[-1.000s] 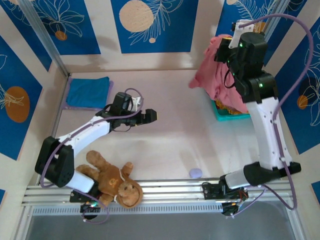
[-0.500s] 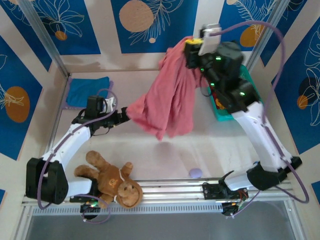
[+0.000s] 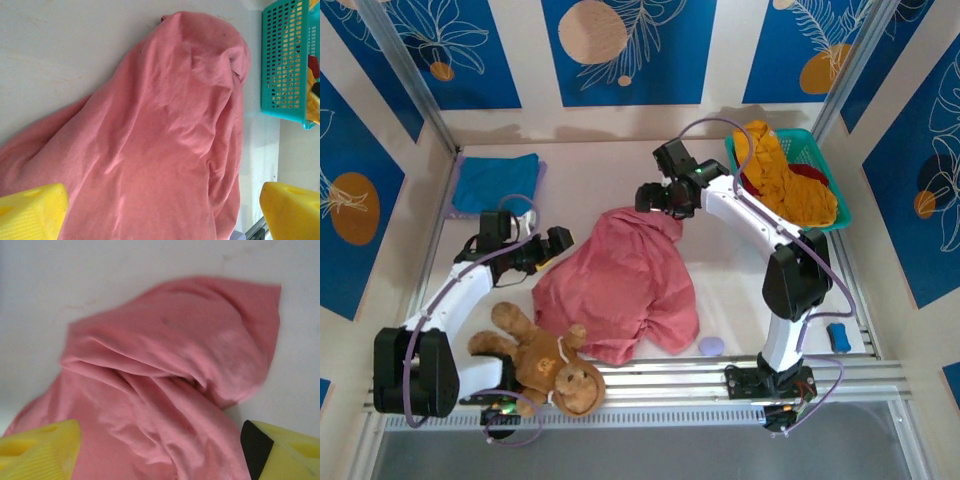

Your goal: Fold and stack the t-shirts

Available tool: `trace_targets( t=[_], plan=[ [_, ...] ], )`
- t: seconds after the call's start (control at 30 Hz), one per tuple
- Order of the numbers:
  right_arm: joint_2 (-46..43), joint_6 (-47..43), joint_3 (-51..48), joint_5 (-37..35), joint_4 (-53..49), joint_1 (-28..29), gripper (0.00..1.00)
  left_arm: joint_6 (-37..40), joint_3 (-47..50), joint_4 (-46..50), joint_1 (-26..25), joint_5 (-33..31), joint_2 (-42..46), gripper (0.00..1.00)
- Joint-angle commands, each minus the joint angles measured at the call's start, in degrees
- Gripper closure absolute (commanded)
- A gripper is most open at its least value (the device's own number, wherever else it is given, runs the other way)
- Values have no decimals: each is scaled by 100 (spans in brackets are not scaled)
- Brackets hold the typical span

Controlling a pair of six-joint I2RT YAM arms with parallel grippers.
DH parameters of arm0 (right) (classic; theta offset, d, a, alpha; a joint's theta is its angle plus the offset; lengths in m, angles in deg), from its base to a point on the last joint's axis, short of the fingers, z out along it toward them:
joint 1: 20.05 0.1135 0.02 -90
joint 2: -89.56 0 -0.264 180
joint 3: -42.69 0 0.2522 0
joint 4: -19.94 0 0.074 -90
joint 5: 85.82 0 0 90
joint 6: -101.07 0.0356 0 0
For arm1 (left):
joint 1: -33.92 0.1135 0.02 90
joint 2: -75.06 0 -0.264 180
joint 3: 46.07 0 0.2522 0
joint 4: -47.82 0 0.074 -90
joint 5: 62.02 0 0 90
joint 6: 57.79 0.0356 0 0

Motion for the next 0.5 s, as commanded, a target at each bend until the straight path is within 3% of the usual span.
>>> trace_targets(
  t=[0.0,0.23,0.47],
  plan=[
    [208,315,-349,371,-310,-257,18,253,-384,137,-37,-72,-310,3],
    [730,107,-814,972,246,-859,24,753,-1317,482,-452,-519,-1400,6],
    [1237,-203,-702,1395,616,-1174,36,833,-2388,542,-1208,-825,-2528,10]
  ],
)
